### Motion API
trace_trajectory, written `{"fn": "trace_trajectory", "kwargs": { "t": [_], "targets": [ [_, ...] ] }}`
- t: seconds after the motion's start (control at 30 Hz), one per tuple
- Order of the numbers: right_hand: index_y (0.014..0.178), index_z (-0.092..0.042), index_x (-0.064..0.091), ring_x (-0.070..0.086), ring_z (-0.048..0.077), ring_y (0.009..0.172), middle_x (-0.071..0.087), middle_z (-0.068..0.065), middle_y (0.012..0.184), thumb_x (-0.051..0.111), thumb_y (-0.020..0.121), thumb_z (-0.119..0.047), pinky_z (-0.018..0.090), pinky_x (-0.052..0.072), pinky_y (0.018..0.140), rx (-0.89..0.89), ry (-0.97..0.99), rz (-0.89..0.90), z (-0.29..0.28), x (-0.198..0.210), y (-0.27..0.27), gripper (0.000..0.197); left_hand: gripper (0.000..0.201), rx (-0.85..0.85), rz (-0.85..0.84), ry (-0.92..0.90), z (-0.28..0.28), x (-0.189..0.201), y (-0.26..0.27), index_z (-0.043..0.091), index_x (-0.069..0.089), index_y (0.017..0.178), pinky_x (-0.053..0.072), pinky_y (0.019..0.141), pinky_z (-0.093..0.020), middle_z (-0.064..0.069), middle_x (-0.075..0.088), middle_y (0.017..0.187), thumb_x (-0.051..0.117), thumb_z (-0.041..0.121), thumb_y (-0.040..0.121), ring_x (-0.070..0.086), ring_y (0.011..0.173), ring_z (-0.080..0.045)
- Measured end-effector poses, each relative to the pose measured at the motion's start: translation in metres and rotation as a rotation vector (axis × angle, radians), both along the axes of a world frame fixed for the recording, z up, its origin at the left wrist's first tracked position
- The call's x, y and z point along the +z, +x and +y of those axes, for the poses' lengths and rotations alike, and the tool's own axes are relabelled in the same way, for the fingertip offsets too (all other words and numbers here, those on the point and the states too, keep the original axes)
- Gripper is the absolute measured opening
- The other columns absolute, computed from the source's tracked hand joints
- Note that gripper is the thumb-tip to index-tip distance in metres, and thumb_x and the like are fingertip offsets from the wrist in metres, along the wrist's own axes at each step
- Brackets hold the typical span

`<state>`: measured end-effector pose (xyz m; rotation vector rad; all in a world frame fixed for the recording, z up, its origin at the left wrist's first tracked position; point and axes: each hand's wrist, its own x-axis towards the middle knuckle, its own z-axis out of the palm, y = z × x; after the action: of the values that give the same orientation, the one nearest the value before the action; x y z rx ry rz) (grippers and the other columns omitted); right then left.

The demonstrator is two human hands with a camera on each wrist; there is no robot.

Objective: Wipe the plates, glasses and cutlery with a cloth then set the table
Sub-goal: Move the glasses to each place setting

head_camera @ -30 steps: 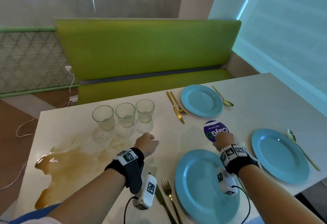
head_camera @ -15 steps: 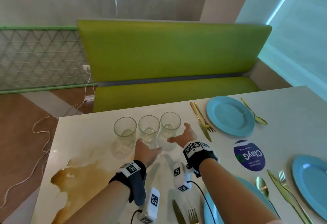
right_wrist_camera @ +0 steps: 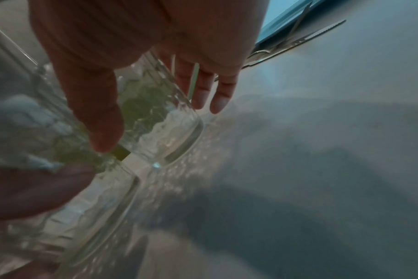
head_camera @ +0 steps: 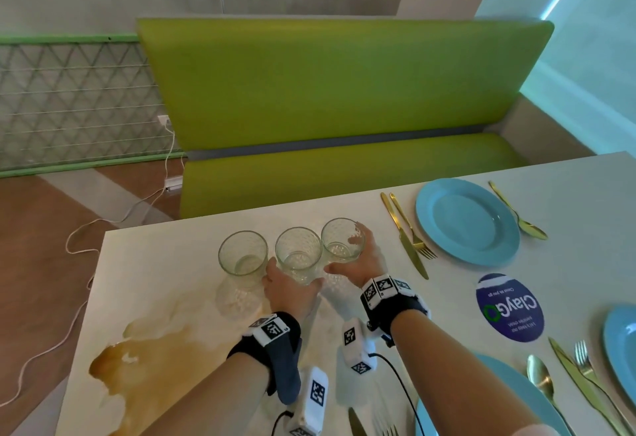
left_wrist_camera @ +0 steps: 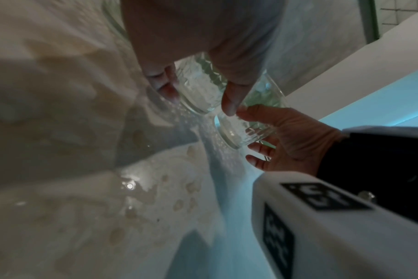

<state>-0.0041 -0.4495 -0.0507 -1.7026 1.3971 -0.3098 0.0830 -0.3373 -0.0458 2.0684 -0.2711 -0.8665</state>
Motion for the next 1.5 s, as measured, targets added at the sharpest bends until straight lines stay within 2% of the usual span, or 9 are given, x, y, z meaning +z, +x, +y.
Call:
{"fn": "trace_trajectory", "kwargs": {
  "t": [0.17, 0.33, 0.5, 0.6, 0.8, 0.87, 1.17, 1.3, 1.5],
  "targets": [
    [0.127, -0.023, 0.044, 0.046, 0.021, 0.116, 0.056, -0.002, 0.119, 0.085, 0.057, -0.025, 0.027, 0.037, 0.092, 0.046, -0.066, 0.061, -0.003, 0.002, -0.007, 0.082, 0.089, 0.016, -0.057, 0.044, -0.003, -0.001, -0.006, 0.008, 0.028, 0.141, 0.036, 0.105, -0.039, -0.018, 0.038, 0.137, 0.079, 0.027, 0.070, 0.036, 0.129, -0.034],
    [0.123, -0.021, 0.046, 0.049, 0.020, 0.112, 0.055, -0.003, 0.110, 0.083, 0.058, -0.023, 0.028, 0.040, 0.090, 0.032, -0.058, 0.063, -0.004, 0.007, -0.022, 0.075, 0.094, 0.076, -0.172, 0.020, -0.013, -0.006, -0.010, 0.002, 0.033, 0.137, 0.025, 0.110, -0.037, -0.016, 0.041, 0.141, 0.084, 0.028, 0.063, 0.032, 0.133, -0.034],
    [0.120, -0.018, 0.048, 0.053, 0.017, 0.099, 0.052, -0.004, 0.103, 0.084, 0.057, -0.019, 0.025, 0.041, 0.084, 0.010, -0.018, 0.005, -0.010, 0.014, -0.051, 0.072, 0.087, 0.125, -0.193, -0.005, -0.020, -0.012, -0.009, 0.007, 0.037, 0.137, 0.031, 0.102, -0.035, -0.010, 0.047, 0.136, 0.081, 0.029, 0.066, 0.035, 0.127, -0.033],
    [0.119, -0.015, 0.050, 0.053, 0.015, 0.096, 0.052, -0.003, 0.101, 0.085, 0.059, -0.015, 0.028, 0.044, 0.089, -0.042, -0.003, -0.050, -0.019, 0.025, -0.078, 0.069, 0.082, 0.110, -0.209, -0.015, -0.023, -0.012, -0.014, 0.008, 0.041, 0.135, 0.035, 0.096, -0.036, -0.009, 0.051, 0.131, 0.081, 0.029, 0.066, 0.036, 0.122, -0.033],
    [0.112, -0.019, 0.050, 0.058, 0.022, 0.103, 0.058, 0.003, 0.112, 0.084, 0.059, -0.015, 0.038, 0.047, 0.097, -0.214, 0.036, -0.112, -0.049, 0.046, -0.155, 0.063, 0.084, -0.023, -0.269, -0.092, -0.042, 0.007, -0.048, 0.009, 0.043, 0.132, 0.036, 0.096, -0.040, -0.012, 0.052, 0.129, 0.084, 0.028, 0.062, 0.034, 0.120, -0.034],
    [0.113, -0.016, 0.051, 0.060, 0.022, 0.098, 0.060, 0.006, 0.110, 0.083, 0.061, -0.011, 0.035, 0.048, 0.095, -0.296, 0.051, -0.137, -0.060, 0.052, -0.187, 0.062, 0.083, -0.059, -0.254, -0.128, -0.050, 0.015, -0.065, 0.010, 0.044, 0.130, 0.038, 0.095, -0.039, -0.011, 0.053, 0.126, 0.086, 0.028, 0.060, 0.033, 0.120, -0.033],
    [0.119, -0.016, 0.049, 0.056, 0.027, 0.109, 0.057, 0.007, 0.120, 0.087, 0.055, -0.028, 0.034, 0.047, 0.094, -0.610, 0.001, 0.113, -0.108, 0.050, -0.320, 0.076, 0.080, -0.292, -0.173, -0.225, -0.085, 0.040, -0.150, 0.013, 0.050, 0.122, 0.039, 0.095, -0.030, -0.007, 0.055, 0.110, 0.088, 0.031, 0.054, 0.041, 0.118, -0.029],
    [0.126, -0.012, 0.044, 0.053, 0.030, 0.114, 0.054, 0.015, 0.126, 0.084, 0.061, -0.029, 0.033, 0.044, 0.092, -0.705, -0.008, 0.154, -0.121, 0.045, -0.350, 0.078, 0.091, -0.381, -0.174, -0.211, -0.096, 0.043, -0.178, 0.014, 0.051, 0.123, 0.048, 0.097, -0.038, -0.009, 0.057, 0.113, 0.088, 0.040, 0.043, 0.052, 0.115, -0.029],
    [0.134, -0.014, 0.037, 0.049, 0.030, 0.120, 0.048, 0.012, 0.134, 0.080, 0.068, -0.027, 0.035, 0.042, 0.095, -0.739, 0.025, 0.090, -0.144, 0.031, -0.365, 0.080, 0.083, -0.474, -0.198, -0.172, -0.109, 0.037, -0.202, 0.017, 0.046, 0.128, 0.043, 0.098, -0.030, -0.003, 0.044, 0.112, 0.089, 0.028, 0.057, 0.042, 0.121, -0.024]
  ]
}}
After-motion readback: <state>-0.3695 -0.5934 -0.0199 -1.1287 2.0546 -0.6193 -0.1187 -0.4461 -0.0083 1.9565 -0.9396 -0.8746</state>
